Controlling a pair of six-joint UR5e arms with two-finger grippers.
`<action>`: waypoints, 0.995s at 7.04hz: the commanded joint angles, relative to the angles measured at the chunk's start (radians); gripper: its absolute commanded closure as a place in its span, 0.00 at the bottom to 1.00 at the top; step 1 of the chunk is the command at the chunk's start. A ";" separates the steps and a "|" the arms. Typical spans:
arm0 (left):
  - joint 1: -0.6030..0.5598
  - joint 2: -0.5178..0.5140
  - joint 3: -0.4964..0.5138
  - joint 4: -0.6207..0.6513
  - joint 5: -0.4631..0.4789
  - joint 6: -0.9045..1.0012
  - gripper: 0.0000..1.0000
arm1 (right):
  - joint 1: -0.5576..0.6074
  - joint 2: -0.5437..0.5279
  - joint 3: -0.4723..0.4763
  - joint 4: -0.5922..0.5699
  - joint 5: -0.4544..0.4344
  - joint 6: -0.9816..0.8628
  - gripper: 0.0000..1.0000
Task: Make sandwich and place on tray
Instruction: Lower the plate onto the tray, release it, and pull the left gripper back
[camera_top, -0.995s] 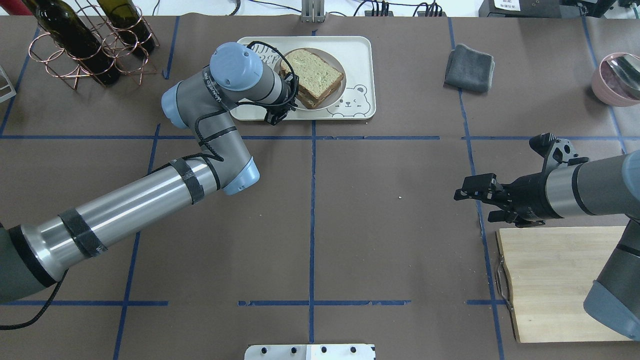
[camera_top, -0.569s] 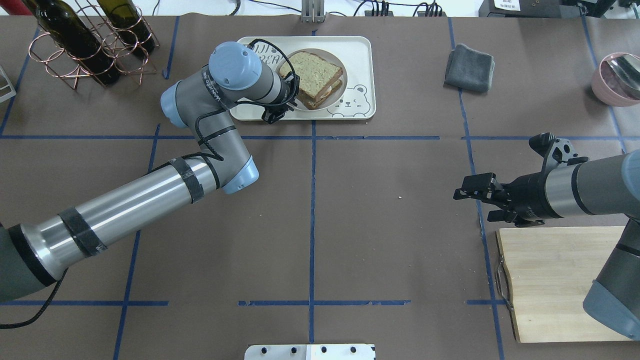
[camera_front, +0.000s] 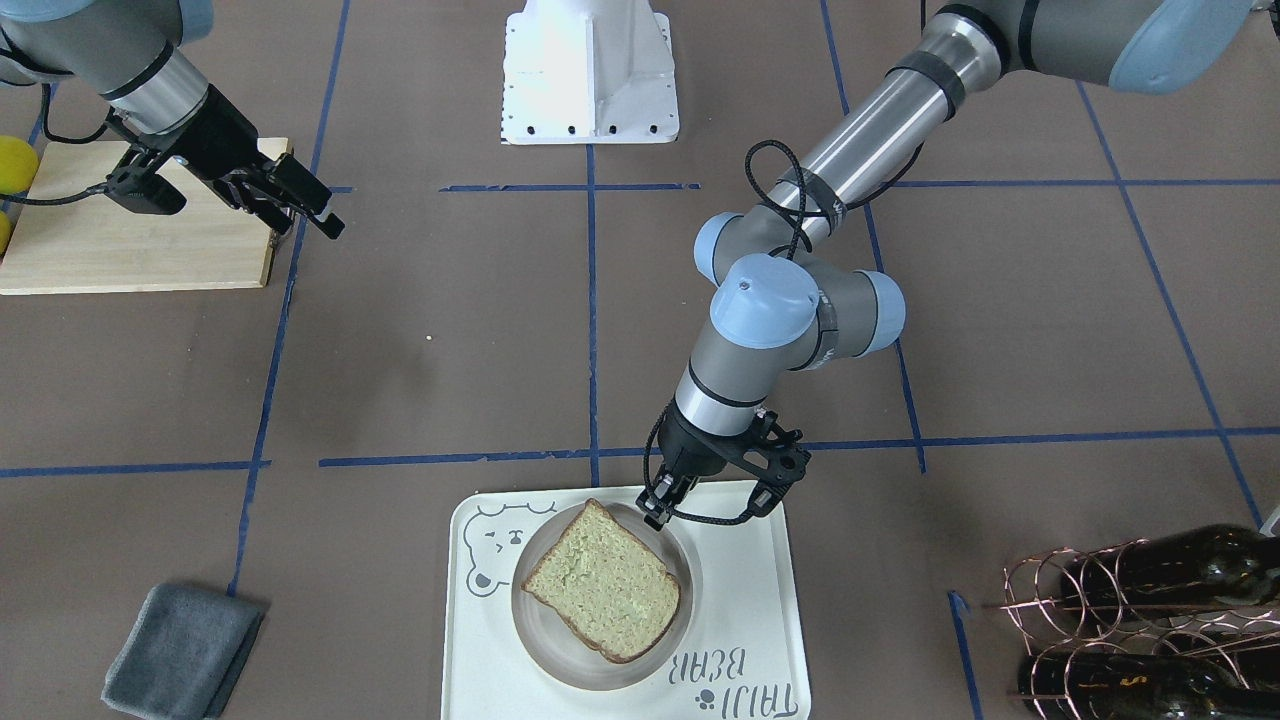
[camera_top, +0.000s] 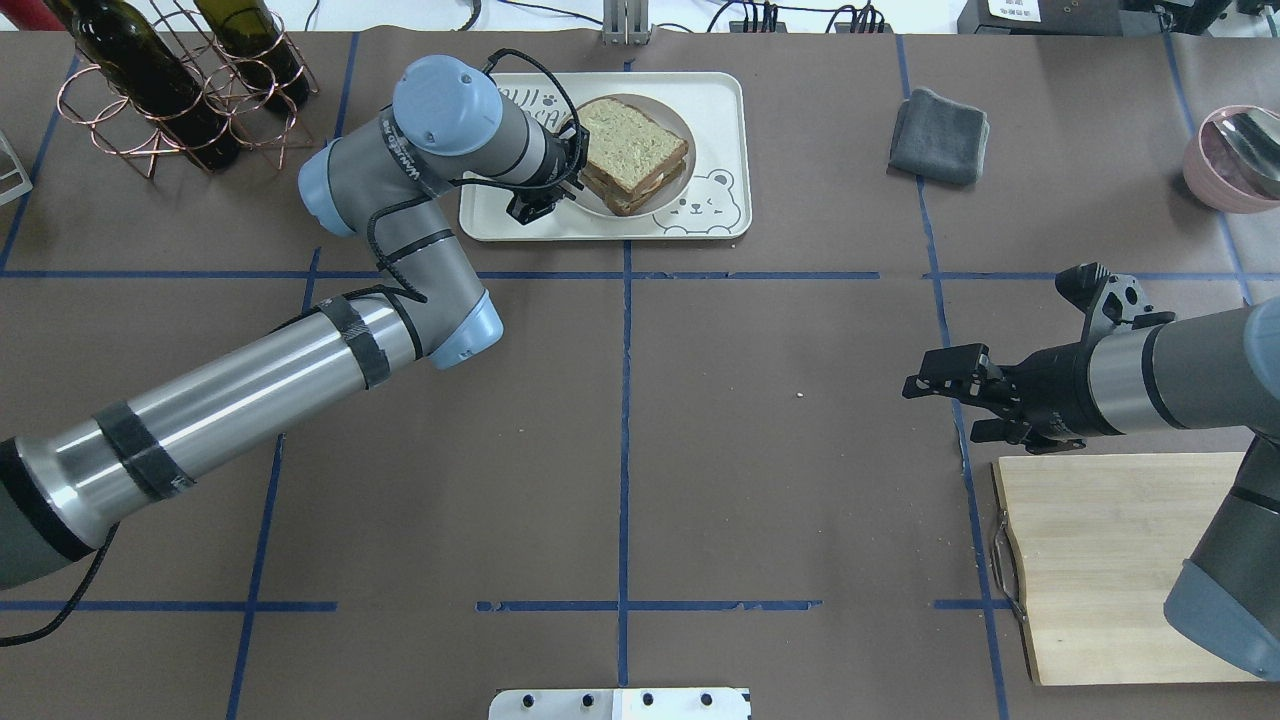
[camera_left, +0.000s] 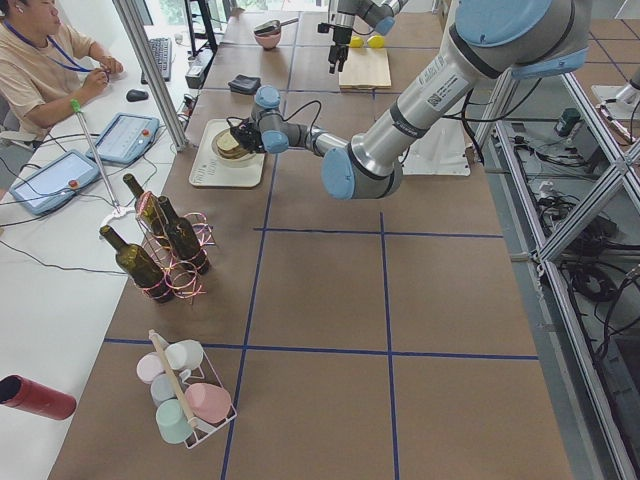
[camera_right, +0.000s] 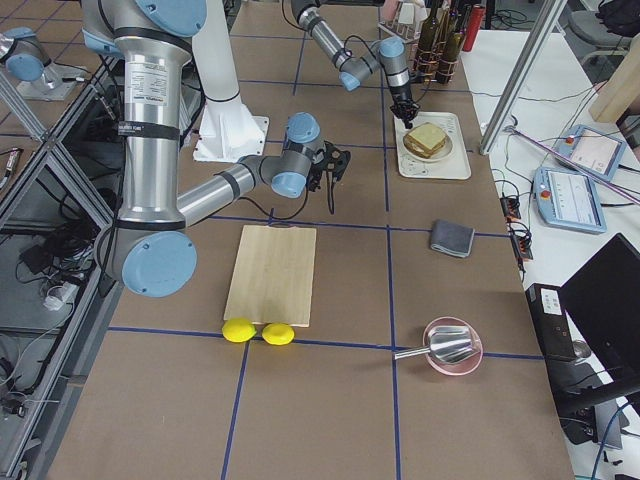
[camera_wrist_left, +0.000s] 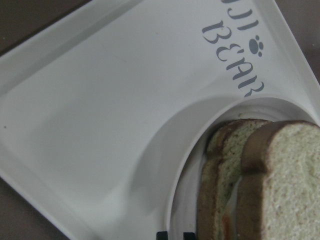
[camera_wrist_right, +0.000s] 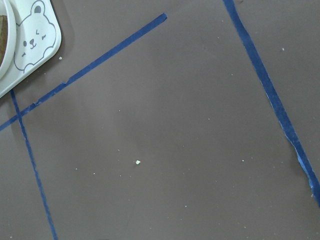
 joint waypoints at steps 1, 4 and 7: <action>-0.033 0.165 -0.219 0.004 -0.082 0.085 0.71 | 0.015 -0.004 -0.014 -0.002 0.030 -0.010 0.00; -0.123 0.446 -0.514 0.033 -0.251 0.411 0.00 | 0.272 -0.051 -0.074 -0.016 0.261 -0.239 0.00; -0.268 0.749 -0.675 0.041 -0.335 0.959 0.00 | 0.498 -0.076 -0.198 -0.072 0.400 -0.613 0.00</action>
